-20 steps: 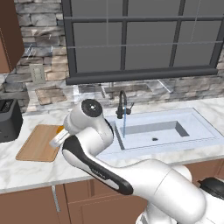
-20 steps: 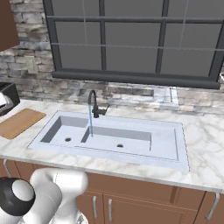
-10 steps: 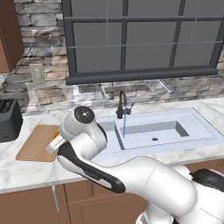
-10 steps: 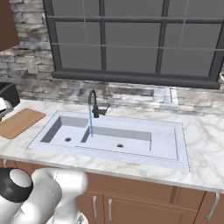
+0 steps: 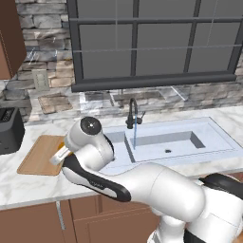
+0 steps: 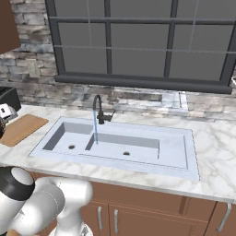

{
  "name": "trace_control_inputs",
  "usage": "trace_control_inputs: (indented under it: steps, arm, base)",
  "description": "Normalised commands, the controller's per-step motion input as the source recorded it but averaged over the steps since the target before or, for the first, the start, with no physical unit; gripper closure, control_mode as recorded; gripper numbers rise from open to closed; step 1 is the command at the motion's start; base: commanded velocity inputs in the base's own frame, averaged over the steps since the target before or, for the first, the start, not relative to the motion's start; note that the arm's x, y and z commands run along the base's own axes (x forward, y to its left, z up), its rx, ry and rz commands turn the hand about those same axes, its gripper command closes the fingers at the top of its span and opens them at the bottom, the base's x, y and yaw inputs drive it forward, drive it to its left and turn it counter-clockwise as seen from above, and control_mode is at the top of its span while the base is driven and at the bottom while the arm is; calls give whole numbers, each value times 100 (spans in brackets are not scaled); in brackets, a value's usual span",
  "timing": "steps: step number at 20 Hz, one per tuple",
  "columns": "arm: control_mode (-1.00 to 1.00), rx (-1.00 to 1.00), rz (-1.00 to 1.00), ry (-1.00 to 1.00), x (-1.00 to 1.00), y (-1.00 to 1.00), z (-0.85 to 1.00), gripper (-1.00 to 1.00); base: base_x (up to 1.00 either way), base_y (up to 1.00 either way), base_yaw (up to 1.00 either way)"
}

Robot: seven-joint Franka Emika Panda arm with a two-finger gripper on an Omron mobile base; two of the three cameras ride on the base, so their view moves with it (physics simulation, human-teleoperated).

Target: Pick the orange from the sink and place it on the cutting board to airdry. Then turn off the sink faucet.

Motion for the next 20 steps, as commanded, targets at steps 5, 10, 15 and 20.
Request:
trace_control_inputs:
  steps: [5, 10, 15, 20]
  arm:
    - [-100, 0, -2, 0, 15, 4, -3, 100]
    - [-100, 0, -5, 1, 12, 9, -8, 100]
    - [-100, 0, -6, 2, 14, 8, -9, 100]
    - [-100, 0, -7, 7, 23, 6, -7, 100]
  base:
    - [0, 0, 0]
    - [0, 0, 0]
    - [0, 0, 0]
    - [0, 0, 0]
